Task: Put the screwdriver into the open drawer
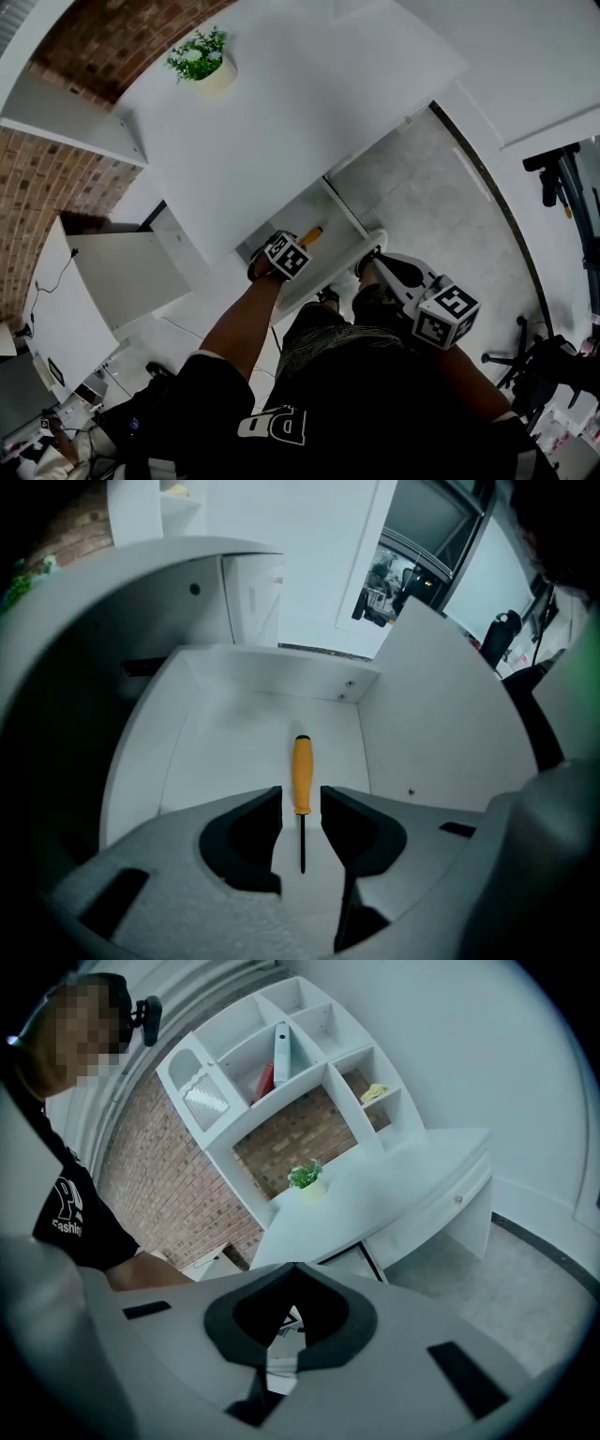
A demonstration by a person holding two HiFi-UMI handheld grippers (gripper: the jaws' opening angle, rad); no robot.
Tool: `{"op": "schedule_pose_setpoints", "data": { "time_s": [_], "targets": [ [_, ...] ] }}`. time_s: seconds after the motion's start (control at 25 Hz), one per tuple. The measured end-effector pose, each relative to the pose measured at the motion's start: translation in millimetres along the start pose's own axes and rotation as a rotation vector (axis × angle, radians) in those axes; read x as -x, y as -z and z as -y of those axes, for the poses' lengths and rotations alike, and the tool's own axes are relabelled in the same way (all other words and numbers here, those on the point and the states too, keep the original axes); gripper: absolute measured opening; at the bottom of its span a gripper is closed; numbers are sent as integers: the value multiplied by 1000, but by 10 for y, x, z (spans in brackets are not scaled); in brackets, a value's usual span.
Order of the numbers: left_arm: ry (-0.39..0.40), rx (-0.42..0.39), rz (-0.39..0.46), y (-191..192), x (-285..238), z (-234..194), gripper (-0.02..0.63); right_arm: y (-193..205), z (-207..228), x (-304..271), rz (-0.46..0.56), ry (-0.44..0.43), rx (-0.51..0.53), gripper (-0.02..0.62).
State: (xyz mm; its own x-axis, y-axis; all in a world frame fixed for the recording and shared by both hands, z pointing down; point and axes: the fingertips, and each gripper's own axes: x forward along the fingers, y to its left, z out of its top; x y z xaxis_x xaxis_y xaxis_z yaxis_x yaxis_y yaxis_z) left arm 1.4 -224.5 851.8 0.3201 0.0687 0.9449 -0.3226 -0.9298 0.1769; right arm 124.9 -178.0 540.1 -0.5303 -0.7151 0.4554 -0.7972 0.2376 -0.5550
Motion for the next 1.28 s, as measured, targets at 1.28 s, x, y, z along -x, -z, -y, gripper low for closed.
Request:
{"op": "schedule_pose_setpoints", "data": {
  "time_s": [1.28],
  "targets": [
    [-241,528,962,-105,3542,1892,18,8,-1298,891,43,-326,372,4]
  ]
}}
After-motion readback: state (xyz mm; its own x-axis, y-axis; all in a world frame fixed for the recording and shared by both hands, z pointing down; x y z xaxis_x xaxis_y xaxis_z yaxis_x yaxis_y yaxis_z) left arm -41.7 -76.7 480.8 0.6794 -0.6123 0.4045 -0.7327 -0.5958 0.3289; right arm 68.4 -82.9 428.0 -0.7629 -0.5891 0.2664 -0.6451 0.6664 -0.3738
